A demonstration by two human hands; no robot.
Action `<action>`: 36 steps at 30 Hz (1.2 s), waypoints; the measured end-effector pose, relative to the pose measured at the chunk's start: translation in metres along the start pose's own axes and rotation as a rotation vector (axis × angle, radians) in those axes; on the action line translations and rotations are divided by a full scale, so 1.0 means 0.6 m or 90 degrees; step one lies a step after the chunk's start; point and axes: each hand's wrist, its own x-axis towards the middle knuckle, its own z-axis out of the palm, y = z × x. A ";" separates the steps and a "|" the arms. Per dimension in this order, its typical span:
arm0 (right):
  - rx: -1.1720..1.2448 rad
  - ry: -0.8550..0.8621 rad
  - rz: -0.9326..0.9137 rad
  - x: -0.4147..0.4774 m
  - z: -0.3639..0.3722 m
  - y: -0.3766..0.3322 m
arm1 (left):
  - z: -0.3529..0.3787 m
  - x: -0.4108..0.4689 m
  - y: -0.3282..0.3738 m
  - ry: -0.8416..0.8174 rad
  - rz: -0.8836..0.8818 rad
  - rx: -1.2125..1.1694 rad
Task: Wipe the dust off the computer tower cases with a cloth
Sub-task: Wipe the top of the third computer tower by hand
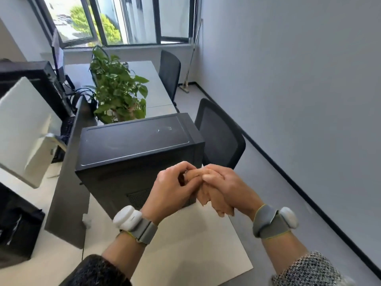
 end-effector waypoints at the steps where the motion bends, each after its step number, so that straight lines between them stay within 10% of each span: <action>1: 0.030 0.004 -0.003 0.020 -0.015 -0.012 | -0.007 0.018 0.003 0.020 0.006 0.003; 10: -0.314 0.164 -0.236 0.182 -0.113 -0.031 | -0.034 0.141 0.005 0.263 -0.024 0.159; 17: -0.504 0.049 -0.287 0.214 -0.122 -0.014 | -0.046 0.150 -0.035 0.360 -0.083 0.329; 36: -0.590 0.099 -0.226 0.238 -0.111 -0.055 | -0.103 0.203 -0.094 0.330 -0.023 0.575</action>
